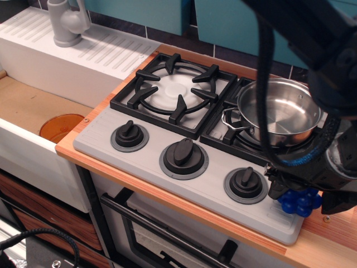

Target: Put pot or pan on stove and put blueberry in pot or pan

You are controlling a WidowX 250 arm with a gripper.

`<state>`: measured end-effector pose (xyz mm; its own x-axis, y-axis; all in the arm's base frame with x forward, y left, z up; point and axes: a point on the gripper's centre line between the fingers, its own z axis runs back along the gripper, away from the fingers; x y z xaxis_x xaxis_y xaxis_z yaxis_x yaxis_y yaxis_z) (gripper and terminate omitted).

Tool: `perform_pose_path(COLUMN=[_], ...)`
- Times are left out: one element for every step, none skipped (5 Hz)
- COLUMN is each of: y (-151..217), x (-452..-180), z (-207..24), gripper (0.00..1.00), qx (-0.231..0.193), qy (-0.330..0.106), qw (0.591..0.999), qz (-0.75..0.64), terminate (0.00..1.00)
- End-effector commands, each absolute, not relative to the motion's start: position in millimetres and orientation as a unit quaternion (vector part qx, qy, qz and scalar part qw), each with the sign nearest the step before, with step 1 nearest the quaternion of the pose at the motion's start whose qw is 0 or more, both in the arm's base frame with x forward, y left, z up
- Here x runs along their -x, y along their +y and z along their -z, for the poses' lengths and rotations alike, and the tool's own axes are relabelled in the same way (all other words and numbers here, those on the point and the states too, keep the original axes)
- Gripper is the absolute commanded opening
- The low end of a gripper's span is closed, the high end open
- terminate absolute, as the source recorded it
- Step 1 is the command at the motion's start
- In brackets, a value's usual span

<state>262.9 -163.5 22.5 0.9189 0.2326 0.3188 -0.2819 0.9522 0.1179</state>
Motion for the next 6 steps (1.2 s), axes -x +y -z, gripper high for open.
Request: perform_pose_path(y=[-165,-165,-165,-165,-161,-148], x=[-275,-274,-274,-279,-295,-315], z=[-21,-24,-43,-78,-104,-119], gripper=[0.00,0.00,0.00,0.00,0.00,0.00], qx=[-0.071,-0.069,-0.073,-0.080,-0.084,-0.081], qy=[-0.169,-0.167,-0.152,-0.124,-0.105,-0.102], qw=[0.974,0.974,0.976,0.978,0.979,0.980], qz=[-0.132,-0.137,-0.139,-0.146,-0.153,-0.147], terminate=[0.00,0.00,0.00,0.00,0.00,0.00])
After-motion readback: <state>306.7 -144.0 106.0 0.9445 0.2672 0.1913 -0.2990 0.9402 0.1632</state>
